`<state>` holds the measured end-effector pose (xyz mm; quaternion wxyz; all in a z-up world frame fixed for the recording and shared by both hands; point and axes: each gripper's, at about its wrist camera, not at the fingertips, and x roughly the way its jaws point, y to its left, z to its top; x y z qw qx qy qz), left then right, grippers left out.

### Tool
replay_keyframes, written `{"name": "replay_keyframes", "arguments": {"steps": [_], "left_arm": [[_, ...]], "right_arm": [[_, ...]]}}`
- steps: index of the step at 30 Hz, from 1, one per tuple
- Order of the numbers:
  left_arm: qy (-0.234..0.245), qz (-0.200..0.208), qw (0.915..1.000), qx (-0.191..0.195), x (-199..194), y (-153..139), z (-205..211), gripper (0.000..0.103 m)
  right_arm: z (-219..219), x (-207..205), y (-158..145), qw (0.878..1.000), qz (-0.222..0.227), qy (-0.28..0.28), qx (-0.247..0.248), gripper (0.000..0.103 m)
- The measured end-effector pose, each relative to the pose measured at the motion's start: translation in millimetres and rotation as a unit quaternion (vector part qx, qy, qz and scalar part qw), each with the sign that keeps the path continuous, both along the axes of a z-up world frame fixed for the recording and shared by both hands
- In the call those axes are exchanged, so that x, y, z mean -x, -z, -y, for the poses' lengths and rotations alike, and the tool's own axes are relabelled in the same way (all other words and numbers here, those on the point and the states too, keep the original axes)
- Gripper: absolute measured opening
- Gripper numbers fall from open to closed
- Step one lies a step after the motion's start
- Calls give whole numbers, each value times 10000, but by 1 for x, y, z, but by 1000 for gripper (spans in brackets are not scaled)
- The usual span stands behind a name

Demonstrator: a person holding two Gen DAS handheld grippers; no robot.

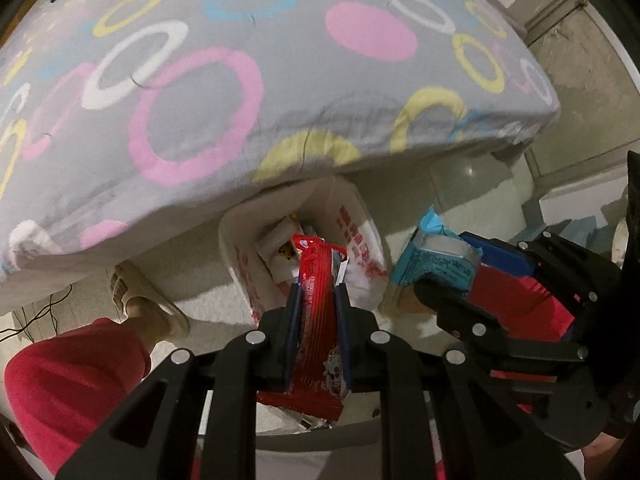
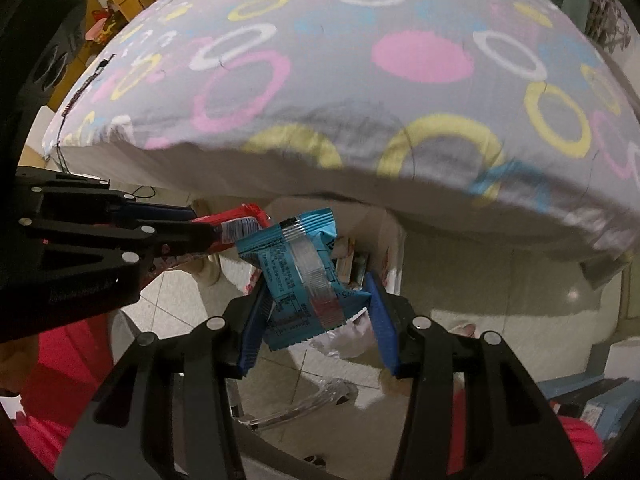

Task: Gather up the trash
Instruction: 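Lower the red wrapper with the left tool while the right tool lowers the blue packet into the bag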

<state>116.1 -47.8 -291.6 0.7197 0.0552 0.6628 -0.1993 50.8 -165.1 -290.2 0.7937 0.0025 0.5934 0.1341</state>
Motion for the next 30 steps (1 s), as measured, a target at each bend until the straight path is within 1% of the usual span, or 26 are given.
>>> {"name": "replay_keyframes", "arguments": {"steps": [8, 11, 17, 22, 26, 30], "left_arm": [[254, -244, 9991, -255, -8, 46, 5, 18], [193, -379, 9984, -363, -12, 63, 3, 17], [281, -570, 9966, -517, -13, 94, 6, 18], [403, -610, 9953, -632, -12, 110, 10, 18], [446, -587, 9953, -636, -16, 117, 15, 18], [438, -598, 9951, -649, -15, 124, 17, 17]], "right_arm": [[6, -14, 53, 9985, -411, 346, -83, 47], [6, -20, 68, 9981, -474, 381, 45, 47], [2, -31, 98, 9961, -728, 491, 67, 47], [2, -34, 114, 9951, -848, 485, 158, 47], [5, -36, 127, 9934, -1008, 548, 96, 47], [2, -42, 138, 9926, -1073, 556, 72, 47]]}}
